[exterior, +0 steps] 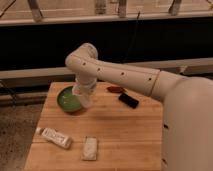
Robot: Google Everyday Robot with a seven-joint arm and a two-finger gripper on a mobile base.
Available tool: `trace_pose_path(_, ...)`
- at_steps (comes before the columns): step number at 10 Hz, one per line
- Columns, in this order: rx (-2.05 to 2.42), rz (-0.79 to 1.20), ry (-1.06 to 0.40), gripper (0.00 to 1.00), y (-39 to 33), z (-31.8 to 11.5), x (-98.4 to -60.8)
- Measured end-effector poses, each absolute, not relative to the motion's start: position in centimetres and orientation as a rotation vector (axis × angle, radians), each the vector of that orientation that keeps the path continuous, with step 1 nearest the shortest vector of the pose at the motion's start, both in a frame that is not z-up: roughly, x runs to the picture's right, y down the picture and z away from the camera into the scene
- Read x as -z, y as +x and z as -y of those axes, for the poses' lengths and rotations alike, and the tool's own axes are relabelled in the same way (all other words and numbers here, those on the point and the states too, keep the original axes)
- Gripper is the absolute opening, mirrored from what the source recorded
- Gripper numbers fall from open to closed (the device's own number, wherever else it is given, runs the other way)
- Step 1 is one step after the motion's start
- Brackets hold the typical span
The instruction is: Place the ceramic cup in the ceramic bowl
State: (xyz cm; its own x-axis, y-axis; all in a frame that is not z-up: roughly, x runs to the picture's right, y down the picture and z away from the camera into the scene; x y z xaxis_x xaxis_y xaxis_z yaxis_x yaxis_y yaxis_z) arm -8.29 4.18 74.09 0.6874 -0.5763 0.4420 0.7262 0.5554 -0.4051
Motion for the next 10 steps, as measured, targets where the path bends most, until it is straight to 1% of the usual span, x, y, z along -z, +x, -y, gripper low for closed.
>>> trace_pose_path(10, 0.868, 0.258, -0.563, 0.0, -12.4, -3.2, -77.8)
